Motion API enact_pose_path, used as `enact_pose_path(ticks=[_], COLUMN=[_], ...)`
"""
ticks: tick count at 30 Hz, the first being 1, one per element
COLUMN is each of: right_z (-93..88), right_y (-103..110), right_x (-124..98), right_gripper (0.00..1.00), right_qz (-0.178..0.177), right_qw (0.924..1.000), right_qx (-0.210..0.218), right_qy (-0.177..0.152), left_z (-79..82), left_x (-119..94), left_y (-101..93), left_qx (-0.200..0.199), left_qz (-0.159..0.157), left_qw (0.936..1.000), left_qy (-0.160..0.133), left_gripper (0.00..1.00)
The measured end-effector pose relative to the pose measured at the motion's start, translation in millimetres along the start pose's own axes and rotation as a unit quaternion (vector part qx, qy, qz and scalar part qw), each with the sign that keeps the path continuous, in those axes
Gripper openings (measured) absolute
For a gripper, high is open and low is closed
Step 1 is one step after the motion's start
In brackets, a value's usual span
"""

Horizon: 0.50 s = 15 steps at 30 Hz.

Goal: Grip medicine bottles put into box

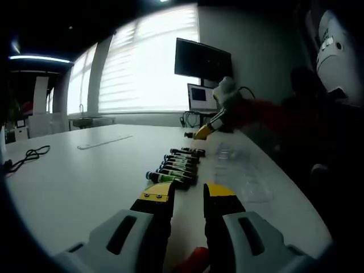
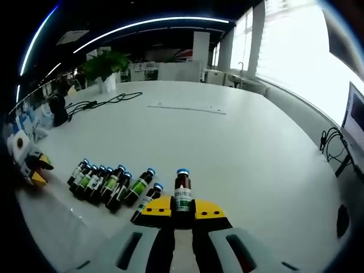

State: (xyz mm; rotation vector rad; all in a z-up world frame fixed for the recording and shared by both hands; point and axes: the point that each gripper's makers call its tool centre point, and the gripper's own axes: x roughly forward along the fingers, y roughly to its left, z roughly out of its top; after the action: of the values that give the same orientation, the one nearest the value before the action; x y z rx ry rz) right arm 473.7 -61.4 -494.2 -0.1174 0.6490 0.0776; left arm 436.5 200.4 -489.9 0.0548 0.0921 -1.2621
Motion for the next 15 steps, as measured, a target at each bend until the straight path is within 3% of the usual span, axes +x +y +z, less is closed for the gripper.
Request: enact_pose_path(ticks=[15], right_z=[4.2], right_y=[-1.3], right_x=[-40.1], right_gripper=[0.07], right_qz=[-0.023], right_qw=[0.9992], right_qx=[-0.006], right_qy=[-0.031], left_z=[0.6], left_x=[-0.5], left_y=[0.0], left_qx=[0.001], left_qz=[0.000], left_qw=[1.0000], left_qy=[-0.002], left_gripper=[0.14])
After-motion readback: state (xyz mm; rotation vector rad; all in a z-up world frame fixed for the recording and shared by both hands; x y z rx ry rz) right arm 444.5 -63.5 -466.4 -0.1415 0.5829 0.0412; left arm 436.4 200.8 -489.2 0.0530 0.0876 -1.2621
